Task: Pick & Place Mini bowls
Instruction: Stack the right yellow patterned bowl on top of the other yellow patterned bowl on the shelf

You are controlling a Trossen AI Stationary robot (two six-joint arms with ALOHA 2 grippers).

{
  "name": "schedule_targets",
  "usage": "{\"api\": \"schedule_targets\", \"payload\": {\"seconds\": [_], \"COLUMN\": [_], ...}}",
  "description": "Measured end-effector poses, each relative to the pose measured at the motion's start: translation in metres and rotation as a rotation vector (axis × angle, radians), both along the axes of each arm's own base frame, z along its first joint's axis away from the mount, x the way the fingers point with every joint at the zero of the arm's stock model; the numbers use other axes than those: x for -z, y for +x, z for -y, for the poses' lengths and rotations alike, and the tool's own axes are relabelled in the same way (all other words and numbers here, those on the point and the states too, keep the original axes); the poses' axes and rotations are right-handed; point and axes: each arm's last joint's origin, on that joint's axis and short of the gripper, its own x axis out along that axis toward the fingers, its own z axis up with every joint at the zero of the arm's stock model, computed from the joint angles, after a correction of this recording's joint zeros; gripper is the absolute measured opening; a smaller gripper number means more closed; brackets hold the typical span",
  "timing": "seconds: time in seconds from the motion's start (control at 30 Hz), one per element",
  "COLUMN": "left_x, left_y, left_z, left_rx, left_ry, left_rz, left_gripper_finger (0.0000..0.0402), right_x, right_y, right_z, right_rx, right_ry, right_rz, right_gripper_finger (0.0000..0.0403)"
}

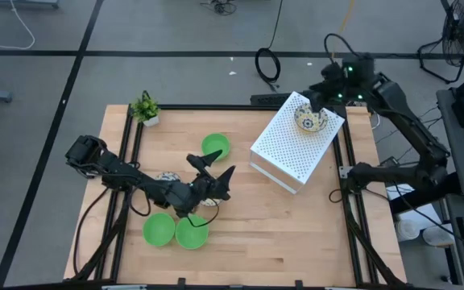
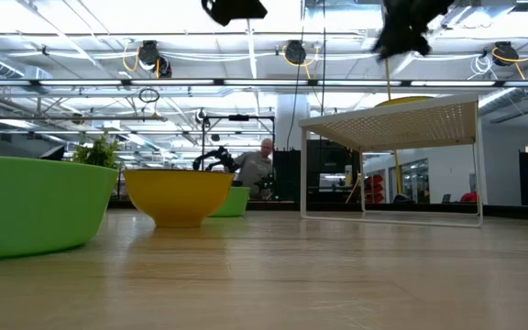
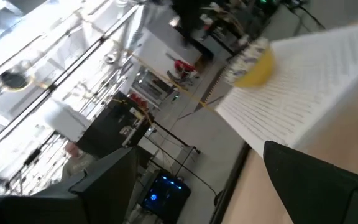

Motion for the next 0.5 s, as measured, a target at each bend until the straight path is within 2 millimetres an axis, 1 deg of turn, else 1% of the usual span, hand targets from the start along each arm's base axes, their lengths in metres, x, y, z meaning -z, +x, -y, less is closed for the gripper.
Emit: {"api": "schedule_targets", "payload": {"seconds": [0.07,0.13,0.23,0.3,0.4,0.5], "left_x": [0.005,0.004,-0.007,-0.015,-0.026,-0.026], "left_y": [0.000,-0.003,-0.014,-0.023,-0.039,-0.048], "left_z": [0.001,0.000,-0.005,-0.011,-0.023,-0.038], "left_rx": [0.039,0.125,0.332,0.477,0.622,0.641], "left_ry": [-0.003,-0.040,-0.185,-0.308,-0.472,-0.597], "left_rz": [-0.034,-0.048,-0.047,-0.065,-0.120,-0.188], "left_gripper_finger": [0.0347,0.0346,0.0347,0.0346,0.0347,0.0347], "right_x": [-0.010,-0.017,-0.025,-0.026,-0.020,0.001], "right_y": [0.007,0.013,0.025,0.034,0.050,0.069], "right_z": [-0.009,-0.020,-0.037,-0.050,-0.072,-0.098], "right_rx": [-0.111,-0.220,-0.385,-0.468,-0.611,-0.776], "right_ry": [-0.015,-0.032,-0.061,-0.065,-0.077,-0.086], "right_rz": [0.105,0.180,0.248,0.254,0.248,0.244], "right_gripper_finger": [0.0146,0.0146,0.0146,0.0146,0.0146,0.0146]}}
